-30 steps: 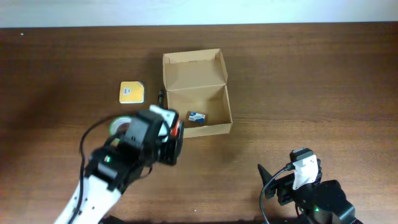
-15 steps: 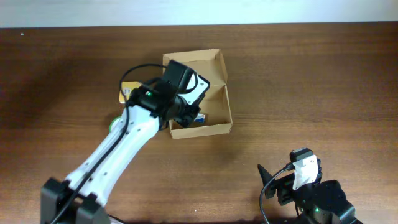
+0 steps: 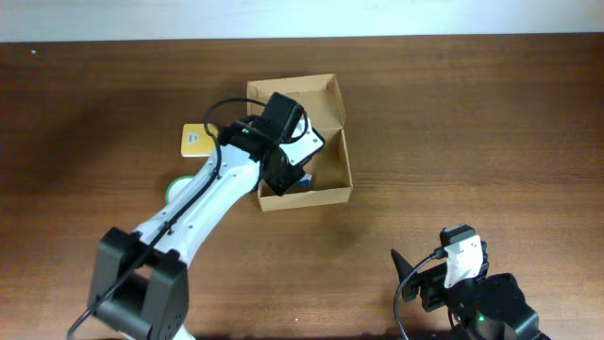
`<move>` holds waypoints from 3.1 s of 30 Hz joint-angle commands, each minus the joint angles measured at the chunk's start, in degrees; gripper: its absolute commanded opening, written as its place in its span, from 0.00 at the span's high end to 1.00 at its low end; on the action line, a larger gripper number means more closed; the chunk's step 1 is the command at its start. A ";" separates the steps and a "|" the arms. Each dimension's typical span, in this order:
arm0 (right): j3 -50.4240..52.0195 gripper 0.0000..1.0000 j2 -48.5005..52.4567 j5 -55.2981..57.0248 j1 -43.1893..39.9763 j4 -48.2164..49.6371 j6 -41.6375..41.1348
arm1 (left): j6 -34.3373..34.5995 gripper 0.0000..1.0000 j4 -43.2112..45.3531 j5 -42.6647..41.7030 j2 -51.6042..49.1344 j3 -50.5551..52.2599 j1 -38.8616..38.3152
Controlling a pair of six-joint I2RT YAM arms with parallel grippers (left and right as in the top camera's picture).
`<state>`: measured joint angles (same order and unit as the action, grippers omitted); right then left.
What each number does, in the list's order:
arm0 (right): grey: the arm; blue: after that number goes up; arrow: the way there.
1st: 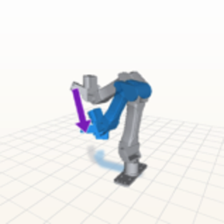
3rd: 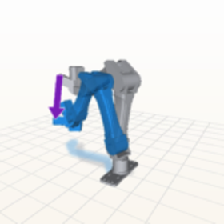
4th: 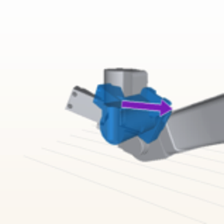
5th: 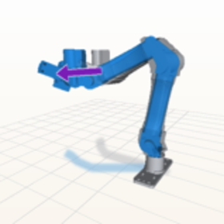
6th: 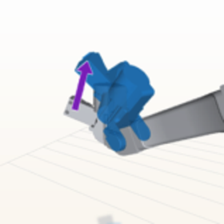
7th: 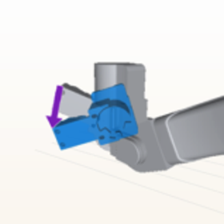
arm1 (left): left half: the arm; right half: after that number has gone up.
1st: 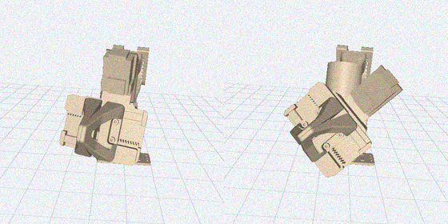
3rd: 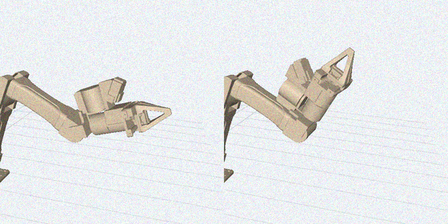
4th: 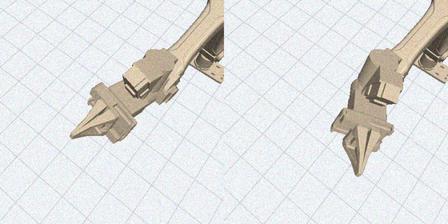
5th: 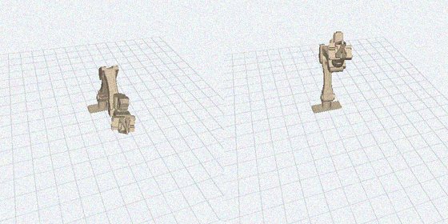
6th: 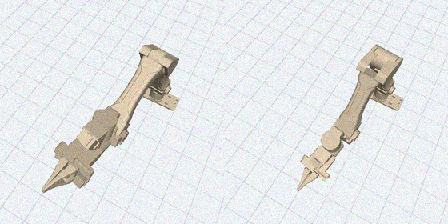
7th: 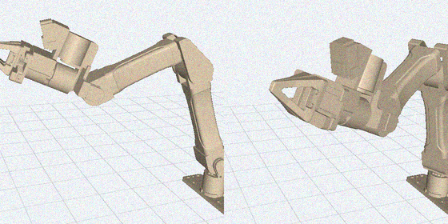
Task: Pack container
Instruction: 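Carry the stapler into the cardboard box and lower it inside, then open the left gripper and move it to the green tape roll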
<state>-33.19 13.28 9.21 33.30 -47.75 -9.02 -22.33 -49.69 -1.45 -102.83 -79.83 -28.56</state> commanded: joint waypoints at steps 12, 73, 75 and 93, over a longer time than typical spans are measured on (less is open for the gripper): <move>0.15 0.01 -0.44 0.92 -0.24 0.15 -0.48 | -1.36 0.94 2.27 -0.44 -7.02 -1.60 -0.17; 0.15 0.01 -0.44 0.92 -0.24 0.15 -0.48 | -2.01 0.23 12.41 -3.69 -6.99 -2.97 -0.28; 0.15 0.01 -0.44 0.92 -0.24 0.15 -0.48 | -1.97 0.23 11.30 -3.69 -6.75 -3.32 -0.55; 0.15 0.01 -0.44 0.92 -0.24 0.15 -0.48 | 11.61 0.00 -18.25 0.94 15.61 -12.13 6.49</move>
<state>-33.19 13.28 9.21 33.30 -47.75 -9.04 -13.74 -63.79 -1.89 -91.22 -91.53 -25.61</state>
